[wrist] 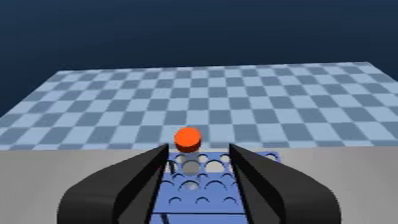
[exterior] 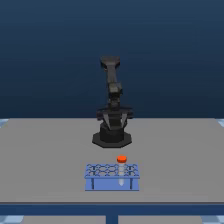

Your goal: Pick up the centrifuge tube on the rack

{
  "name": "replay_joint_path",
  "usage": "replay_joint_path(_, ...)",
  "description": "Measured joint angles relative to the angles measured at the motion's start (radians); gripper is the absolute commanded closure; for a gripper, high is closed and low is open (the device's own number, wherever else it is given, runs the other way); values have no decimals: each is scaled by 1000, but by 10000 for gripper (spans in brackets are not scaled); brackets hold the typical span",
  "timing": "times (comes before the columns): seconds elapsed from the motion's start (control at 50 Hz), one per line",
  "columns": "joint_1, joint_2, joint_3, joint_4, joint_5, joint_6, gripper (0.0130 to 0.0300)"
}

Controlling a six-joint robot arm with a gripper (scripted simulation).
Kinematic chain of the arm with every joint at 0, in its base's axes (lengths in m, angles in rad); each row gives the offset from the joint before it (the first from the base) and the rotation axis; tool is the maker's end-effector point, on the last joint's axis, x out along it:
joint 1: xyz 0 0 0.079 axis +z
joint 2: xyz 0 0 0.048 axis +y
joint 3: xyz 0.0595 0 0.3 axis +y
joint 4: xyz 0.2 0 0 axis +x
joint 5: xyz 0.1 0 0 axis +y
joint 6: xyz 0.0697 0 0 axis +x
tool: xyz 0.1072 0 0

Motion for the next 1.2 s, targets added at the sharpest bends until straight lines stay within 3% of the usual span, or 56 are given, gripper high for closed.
replay_joint_path(0.3, 30, 150, -95, 154, 15, -138, 130)
replay_joint_path(0.64, 54, 310, -223, 370, 61, -340, 130)
replay_joint_path(0.88, 63, 378, -287, 536, 91, -501, 130)
replay_joint_path(1.2, 69, 432, -344, 738, 118, -701, 130)
